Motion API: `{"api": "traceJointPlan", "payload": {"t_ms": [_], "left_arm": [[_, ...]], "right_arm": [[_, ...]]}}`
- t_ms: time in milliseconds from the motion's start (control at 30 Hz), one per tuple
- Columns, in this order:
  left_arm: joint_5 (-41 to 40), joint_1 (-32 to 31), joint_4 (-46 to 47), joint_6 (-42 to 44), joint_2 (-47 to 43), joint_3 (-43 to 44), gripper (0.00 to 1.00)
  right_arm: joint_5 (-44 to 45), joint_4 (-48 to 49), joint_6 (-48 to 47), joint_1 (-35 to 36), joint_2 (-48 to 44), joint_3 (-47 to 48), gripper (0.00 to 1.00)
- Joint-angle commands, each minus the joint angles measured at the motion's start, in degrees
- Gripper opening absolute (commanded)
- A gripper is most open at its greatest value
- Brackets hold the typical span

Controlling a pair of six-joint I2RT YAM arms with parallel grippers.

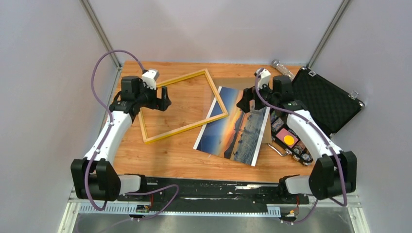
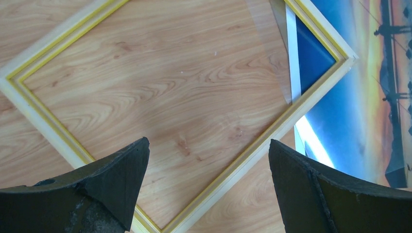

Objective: Put the photo into the frame

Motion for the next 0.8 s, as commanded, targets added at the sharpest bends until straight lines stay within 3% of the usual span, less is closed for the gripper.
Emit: {"api": "traceJointPlan", "payload": {"t_ms": [0,167,367,500,600,767], "left_arm": [[2.15,-5.54,2.57,9.06,1.1,-1.02,1.0],[-2.25,-14.94,0.48,18.39,6.19,-3.23,1.0],[-10.75,-24.42,4.8,18.66,13.99,-5.06,0.98],[-15.57,-27.91,6.37,18.85,20.07,-4.46,0.94],[-17.37,-29.59,5.99,18.79,24.01,-3.07,0.86],[-20.47,-30.86,5.29,17.76,26.48,-1.48,0.82]], "right_arm": [[1.55,3.65,1.01,2.65,5.04,3.04,1.0],[1.12,3.56,0.49,4.07,6.88,1.91,1.0],[4.87,2.48,-3.0,4.05,3.11,-1.38,1.0],[7.38,1.14,-4.88,4.11,-0.65,-3.35,1.0],[9.05,0.62,-5.53,4.08,-3.39,-5.08,1.0],[10.89,0.56,-6.36,4.03,-6.87,-8.04,1.0]]}}
